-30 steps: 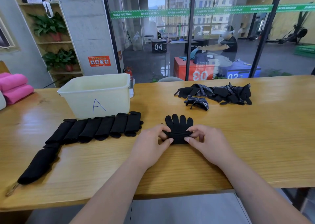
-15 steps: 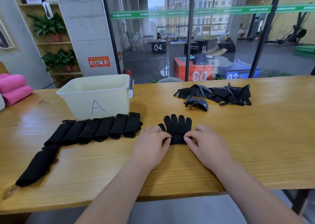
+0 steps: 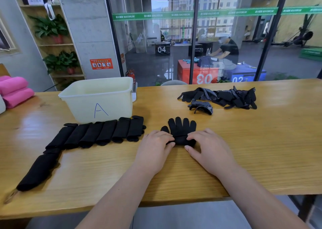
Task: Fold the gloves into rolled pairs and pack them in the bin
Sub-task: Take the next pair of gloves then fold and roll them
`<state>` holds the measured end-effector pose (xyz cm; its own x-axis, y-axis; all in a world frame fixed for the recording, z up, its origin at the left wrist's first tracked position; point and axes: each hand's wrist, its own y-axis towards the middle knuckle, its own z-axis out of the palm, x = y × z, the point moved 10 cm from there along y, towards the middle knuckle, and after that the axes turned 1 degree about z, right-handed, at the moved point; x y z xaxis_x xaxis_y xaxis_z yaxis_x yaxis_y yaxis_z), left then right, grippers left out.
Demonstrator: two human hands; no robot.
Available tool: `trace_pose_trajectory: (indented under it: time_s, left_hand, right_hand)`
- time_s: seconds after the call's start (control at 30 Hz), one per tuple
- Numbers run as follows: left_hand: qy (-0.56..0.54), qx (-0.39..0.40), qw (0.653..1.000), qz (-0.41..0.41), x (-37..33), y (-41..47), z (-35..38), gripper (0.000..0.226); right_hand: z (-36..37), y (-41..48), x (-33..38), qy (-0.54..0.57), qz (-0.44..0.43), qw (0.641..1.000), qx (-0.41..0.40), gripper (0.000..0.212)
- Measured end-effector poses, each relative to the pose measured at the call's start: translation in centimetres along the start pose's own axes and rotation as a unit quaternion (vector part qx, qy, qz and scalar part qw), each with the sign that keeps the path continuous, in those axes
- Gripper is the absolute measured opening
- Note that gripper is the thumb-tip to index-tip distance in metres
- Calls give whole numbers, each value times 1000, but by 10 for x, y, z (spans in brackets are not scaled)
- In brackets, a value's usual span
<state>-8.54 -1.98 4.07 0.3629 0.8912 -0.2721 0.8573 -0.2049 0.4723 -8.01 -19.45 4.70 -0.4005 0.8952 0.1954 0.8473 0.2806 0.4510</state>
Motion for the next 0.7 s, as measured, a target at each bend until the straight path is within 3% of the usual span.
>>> trace_pose_trajectory:
  time_s: [0.3,0.7]
  left_hand:
    - [-23,12,1000,-9,4,1,2,32]
    - [-142,11,987,-77,14,-3,-6,31]
  right_hand:
    - [0,2,-3,22,19,1000,2,31]
    - [4,4,-26,195,77,978,-2,27]
